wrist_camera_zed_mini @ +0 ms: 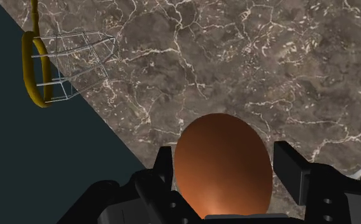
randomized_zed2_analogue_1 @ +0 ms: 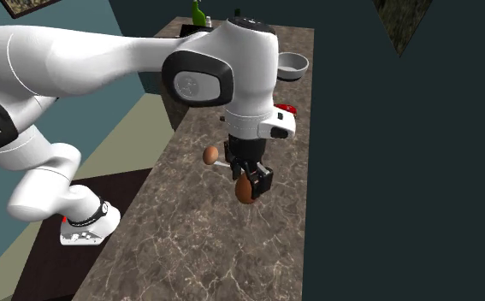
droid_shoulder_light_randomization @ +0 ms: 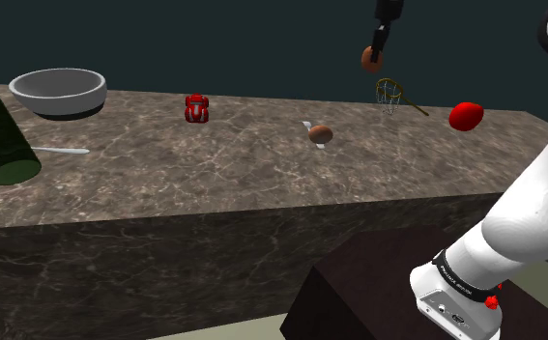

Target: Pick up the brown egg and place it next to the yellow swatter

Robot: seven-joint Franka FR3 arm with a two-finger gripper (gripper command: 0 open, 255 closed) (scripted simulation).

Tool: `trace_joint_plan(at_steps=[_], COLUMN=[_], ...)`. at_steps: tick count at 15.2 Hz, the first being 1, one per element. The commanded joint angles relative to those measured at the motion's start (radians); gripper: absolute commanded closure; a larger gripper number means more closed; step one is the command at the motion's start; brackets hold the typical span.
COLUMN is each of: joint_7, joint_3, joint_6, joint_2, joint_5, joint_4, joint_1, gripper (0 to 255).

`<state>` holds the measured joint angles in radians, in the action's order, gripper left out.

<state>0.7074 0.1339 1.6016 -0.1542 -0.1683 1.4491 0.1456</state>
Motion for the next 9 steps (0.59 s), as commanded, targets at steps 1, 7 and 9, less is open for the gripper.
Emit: trace_joint_plan(at_steps=[1, 7, 9], joint_7=[0.035, 0.162, 0.191], joint_3=[0.016, 0.075, 0.089], joint_6=[0.022, 0.066, 0.088], joint_2=[0.029, 0.077, 0.085], joint_5=[-0.002, -0.002, -0.002], joint_4=[0.045, 0.111, 0.136], joint_1=[0.021, 0.094, 0.111], gripper=[255, 255, 255])
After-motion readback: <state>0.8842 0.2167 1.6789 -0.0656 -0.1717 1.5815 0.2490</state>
